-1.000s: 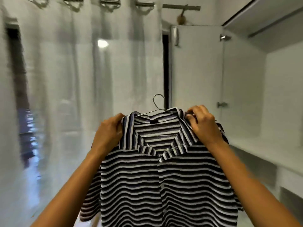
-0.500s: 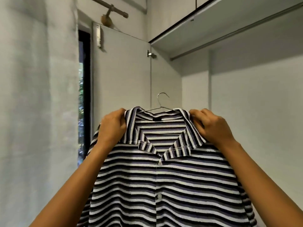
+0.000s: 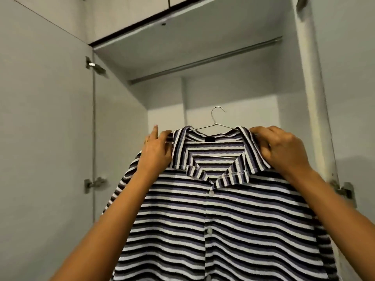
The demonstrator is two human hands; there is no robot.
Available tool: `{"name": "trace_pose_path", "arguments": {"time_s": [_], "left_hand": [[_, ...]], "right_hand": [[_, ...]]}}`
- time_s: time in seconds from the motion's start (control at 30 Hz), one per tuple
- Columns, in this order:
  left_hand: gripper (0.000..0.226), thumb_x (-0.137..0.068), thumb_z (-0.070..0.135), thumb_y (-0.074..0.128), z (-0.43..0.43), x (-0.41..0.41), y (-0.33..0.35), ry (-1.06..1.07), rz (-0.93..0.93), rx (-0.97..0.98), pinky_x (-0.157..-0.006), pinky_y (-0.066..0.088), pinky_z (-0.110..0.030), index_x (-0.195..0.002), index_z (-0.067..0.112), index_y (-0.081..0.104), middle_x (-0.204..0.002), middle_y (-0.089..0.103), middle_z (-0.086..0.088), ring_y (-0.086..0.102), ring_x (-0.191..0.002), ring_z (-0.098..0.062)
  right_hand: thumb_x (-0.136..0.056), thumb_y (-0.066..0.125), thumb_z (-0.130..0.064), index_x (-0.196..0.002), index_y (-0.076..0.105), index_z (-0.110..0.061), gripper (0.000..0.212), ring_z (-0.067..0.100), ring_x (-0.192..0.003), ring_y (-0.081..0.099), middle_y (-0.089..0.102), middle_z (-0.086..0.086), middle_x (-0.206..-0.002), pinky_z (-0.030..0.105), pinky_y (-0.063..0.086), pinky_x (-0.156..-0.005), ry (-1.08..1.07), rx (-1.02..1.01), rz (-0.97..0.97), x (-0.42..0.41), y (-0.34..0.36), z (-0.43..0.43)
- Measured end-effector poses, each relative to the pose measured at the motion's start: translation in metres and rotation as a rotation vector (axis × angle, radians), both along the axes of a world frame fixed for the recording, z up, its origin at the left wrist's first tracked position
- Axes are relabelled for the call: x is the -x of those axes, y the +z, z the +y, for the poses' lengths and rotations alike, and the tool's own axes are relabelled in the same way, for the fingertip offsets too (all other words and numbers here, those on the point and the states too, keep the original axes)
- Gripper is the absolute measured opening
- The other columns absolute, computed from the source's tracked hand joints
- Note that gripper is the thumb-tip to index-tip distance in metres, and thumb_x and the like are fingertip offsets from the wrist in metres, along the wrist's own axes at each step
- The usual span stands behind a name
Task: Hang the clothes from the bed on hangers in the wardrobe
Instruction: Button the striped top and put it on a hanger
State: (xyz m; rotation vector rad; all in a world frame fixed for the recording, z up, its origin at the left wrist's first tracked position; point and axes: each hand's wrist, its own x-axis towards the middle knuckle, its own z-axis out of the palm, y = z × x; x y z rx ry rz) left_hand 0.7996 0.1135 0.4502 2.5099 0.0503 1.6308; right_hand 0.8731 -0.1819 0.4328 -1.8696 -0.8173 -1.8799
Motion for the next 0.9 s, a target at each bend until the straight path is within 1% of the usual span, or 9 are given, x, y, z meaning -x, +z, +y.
{"name": "trace_pose_path", "arguments": {"time_s": [0.1,0.13,0.23,0.33,0.4,0.5,0.63,0.77,0.9], "left_hand": [[0.052,-0.095,0.015,0.047,-0.012,-0.076,0.002,-0.095,0.018,0.067,-0.114,0.022,-0.046,-0.145,0.014,0.032,-0.152,0.025,-0.020,0.027,-0.138,-0.037],[0.052,-0.095,0.014,0.048,-0.017,-0.101,0.002,-0.129,0.026,0.081,-0.114,0.025,-0.047,-0.144,0.013,0.033,-0.150,0.030,-0.020,0.030,-0.136,-0.038],[0.048,-0.092,0.015,0.052,-0.035,-0.166,0.005,-0.248,0.052,0.094,-0.107,0.037,-0.045,-0.138,0.008,0.041,-0.137,0.048,-0.015,0.043,-0.127,-0.033],[0.045,-0.092,0.020,0.053,-0.057,-0.220,0.012,-0.316,0.080,0.094,-0.105,0.039,-0.041,-0.134,0.008,0.044,-0.133,0.050,-0.013,0.044,-0.124,-0.029],[0.045,-0.091,0.022,0.054,-0.069,-0.253,0.020,-0.343,0.088,0.093,-0.103,0.039,-0.039,-0.133,0.010,0.044,-0.133,0.048,-0.012,0.043,-0.123,-0.028],[0.044,-0.091,0.025,0.054,-0.081,-0.301,0.037,-0.372,0.086,0.063,-0.101,0.038,-0.035,-0.132,0.011,0.044,-0.131,0.047,-0.011,0.042,-0.122,-0.026],[0.042,-0.091,0.026,0.054,-0.093,-0.356,0.062,-0.421,0.066,0.050,-0.099,0.039,-0.034,-0.130,0.012,0.047,-0.128,0.049,-0.010,0.043,-0.120,-0.024],[0.036,-0.091,0.027,0.053,-0.106,-0.404,0.077,-0.490,0.027,0.022,-0.095,0.042,-0.033,-0.124,0.014,0.050,-0.124,0.051,-0.007,0.045,-0.116,-0.022],[0.027,-0.093,0.030,0.052,-0.110,-0.452,0.084,-0.562,0.010,-0.030,-0.091,0.042,-0.027,-0.116,0.017,0.054,-0.122,0.052,-0.003,0.046,-0.114,-0.017]], "right_hand": [[-0.081,0.060,0.003,-0.104,0.067,-0.013,0.029,0.033,-0.054,0.059,0.066,0.013,-0.074,0.036,0.051,-0.049,-0.137,-0.031,-0.004,-0.046,0.022,-0.012],[-0.081,0.059,0.004,-0.103,0.067,-0.012,0.028,0.033,-0.053,0.059,0.065,0.014,-0.073,0.034,0.048,-0.049,-0.182,-0.033,-0.006,-0.062,0.030,-0.016],[-0.080,0.055,0.005,-0.100,0.065,-0.010,0.028,0.034,-0.054,0.057,0.061,0.016,-0.072,0.029,0.035,-0.052,-0.333,-0.051,-0.010,-0.108,0.057,-0.025],[-0.084,0.049,0.005,-0.101,0.062,-0.010,0.026,0.029,-0.055,0.053,0.056,0.013,-0.072,0.028,0.031,-0.051,-0.464,-0.055,0.018,-0.151,0.090,-0.024],[-0.087,0.044,0.004,-0.104,0.060,-0.009,0.026,0.031,-0.061,0.055,0.055,0.013,-0.076,0.030,0.033,-0.053,-0.520,-0.059,0.026,-0.176,0.114,-0.020],[-0.088,0.039,0.005,-0.107,0.058,-0.007,0.030,0.037,-0.074,0.063,0.059,0.016,-0.086,0.034,0.038,-0.057,-0.599,-0.065,0.031,-0.211,0.146,-0.016],[-0.090,0.037,0.007,-0.107,0.057,-0.005,0.029,0.036,-0.076,0.064,0.060,0.016,-0.088,0.037,0.045,-0.059,-0.715,-0.058,-0.002,-0.253,0.183,-0.020],[-0.091,0.038,0.004,-0.109,0.057,-0.005,0.027,0.039,-0.085,0.064,0.061,0.017,-0.097,0.036,0.040,-0.061,-0.830,-0.063,-0.018,-0.286,0.220,-0.028],[-0.094,0.039,0.001,-0.113,0.058,-0.005,0.027,0.038,-0.089,0.062,0.059,0.017,-0.102,0.039,0.045,-0.068,-0.937,-0.045,-0.017,-0.315,0.259,-0.032]]}}
